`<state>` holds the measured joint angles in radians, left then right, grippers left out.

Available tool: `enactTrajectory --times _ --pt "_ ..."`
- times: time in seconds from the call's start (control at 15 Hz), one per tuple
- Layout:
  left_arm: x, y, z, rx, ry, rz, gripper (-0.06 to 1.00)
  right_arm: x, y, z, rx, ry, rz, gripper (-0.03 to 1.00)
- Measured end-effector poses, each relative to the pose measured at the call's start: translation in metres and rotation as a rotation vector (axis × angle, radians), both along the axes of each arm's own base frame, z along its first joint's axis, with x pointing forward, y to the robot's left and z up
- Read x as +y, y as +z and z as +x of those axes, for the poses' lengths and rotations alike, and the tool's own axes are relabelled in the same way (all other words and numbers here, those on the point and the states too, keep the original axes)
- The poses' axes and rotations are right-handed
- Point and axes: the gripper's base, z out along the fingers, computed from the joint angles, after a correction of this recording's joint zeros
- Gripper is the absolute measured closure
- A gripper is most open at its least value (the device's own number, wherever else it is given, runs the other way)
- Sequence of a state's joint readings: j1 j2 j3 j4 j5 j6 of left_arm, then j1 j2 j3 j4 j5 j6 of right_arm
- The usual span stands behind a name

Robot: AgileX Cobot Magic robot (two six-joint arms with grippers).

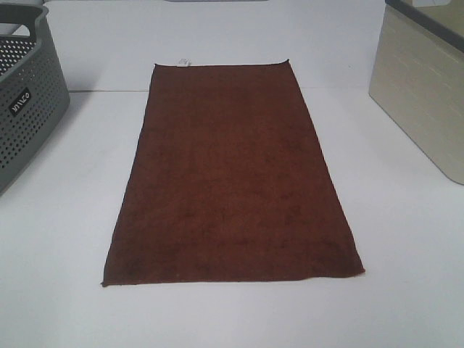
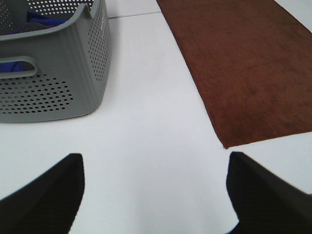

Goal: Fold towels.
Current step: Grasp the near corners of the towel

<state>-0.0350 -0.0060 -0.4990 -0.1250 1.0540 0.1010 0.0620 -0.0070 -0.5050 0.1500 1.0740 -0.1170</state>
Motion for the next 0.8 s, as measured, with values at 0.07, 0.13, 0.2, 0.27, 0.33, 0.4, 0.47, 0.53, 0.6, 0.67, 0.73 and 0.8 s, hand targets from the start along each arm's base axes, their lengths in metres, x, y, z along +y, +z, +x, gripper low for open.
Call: enactTrajectory --times 0.07,0.13,0.2,0.27,0.33,0.4,0.47,0.53,0.6,0.67,0.73,0.8 --pt "0.0 0.0 0.0 0.0 0.0 0.0 0.18 0.0 0.0 0.0 0.0 0.0 0.0 0.19" --pt "0.0 0.0 0.0 0.0 0.0 0.0 0.18 0.0 0.0 0.0 0.0 0.0 0.0 0.19" --pt "0.0 0.0 0.0 0.0 0.0 0.0 0.18 0.0 0.0 0.0 0.0 0.0 0.0 0.19" --pt "0.0 0.0 0.0 0.0 0.0 0.0 0.18 0.0 0.0 0.0 0.0 0.0 0.0 0.19" --pt "0.0 0.0 0.0 0.0 0.0 0.0 0.18 0.0 0.0 0.0 0.0 0.0 0.0 0.19" --pt "0.0 0.0 0.0 0.0 0.0 0.0 0.18 0.0 0.0 0.0 0.0 0.0 0.0 0.19" --pt "0.0 0.0 0.0 0.0 0.0 0.0 0.18 0.0 0.0 0.0 0.0 0.0 0.0 0.19" --pt "0.0 0.0 0.0 0.0 0.0 0.0 0.18 0.0 0.0 0.0 0.0 0.0 0.0 0.19" --pt "0.0 0.0 0.0 0.0 0.0 0.0 0.18 0.0 0.0 0.0 0.0 0.0 0.0 0.19" --pt "0.0 0.0 0.0 0.0 0.0 0.0 0.18 0.0 0.0 0.0 0.0 0.0 0.0 0.19" --pt "0.0 0.0 0.0 0.0 0.0 0.0 0.18 0.0 0.0 0.0 0.0 0.0 0.0 0.19" --pt "0.0 0.0 0.0 0.0 0.0 0.0 0.18 0.0 0.0 0.0 0.0 0.0 0.0 0.19"
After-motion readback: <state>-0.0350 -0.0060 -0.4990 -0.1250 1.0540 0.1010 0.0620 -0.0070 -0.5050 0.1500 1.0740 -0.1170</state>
